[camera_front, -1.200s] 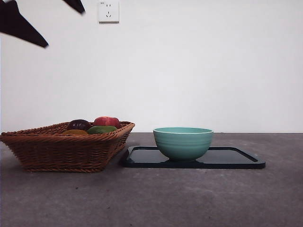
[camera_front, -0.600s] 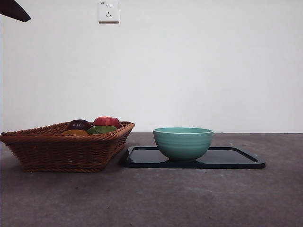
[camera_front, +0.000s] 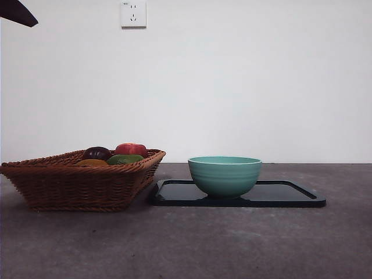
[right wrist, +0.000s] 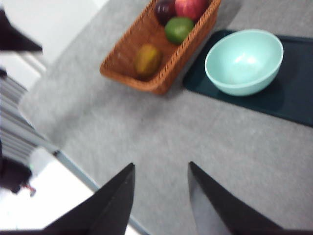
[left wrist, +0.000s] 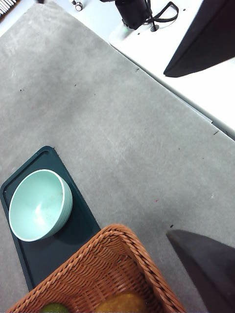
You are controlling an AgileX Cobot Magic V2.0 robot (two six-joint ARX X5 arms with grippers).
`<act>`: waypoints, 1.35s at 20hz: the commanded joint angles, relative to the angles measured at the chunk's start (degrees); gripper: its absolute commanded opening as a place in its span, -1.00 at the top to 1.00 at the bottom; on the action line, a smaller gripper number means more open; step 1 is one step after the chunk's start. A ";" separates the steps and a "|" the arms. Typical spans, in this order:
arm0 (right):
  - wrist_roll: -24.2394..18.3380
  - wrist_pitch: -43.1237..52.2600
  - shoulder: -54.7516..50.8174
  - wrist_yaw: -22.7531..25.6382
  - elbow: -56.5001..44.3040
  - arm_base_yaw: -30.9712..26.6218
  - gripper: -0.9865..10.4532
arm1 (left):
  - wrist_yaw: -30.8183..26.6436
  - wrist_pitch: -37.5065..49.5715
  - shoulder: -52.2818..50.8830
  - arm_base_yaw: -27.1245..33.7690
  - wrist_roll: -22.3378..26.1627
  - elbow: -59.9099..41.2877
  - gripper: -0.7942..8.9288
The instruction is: Pick up the wifruite, put it on the bowl, pick up the plate, put it on desk
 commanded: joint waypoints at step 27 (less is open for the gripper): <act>-9.62 10.01 65.29 7.72 31.06 -9.40 0.36 | 0.37 1.01 0.20 -0.31 0.96 0.57 -0.18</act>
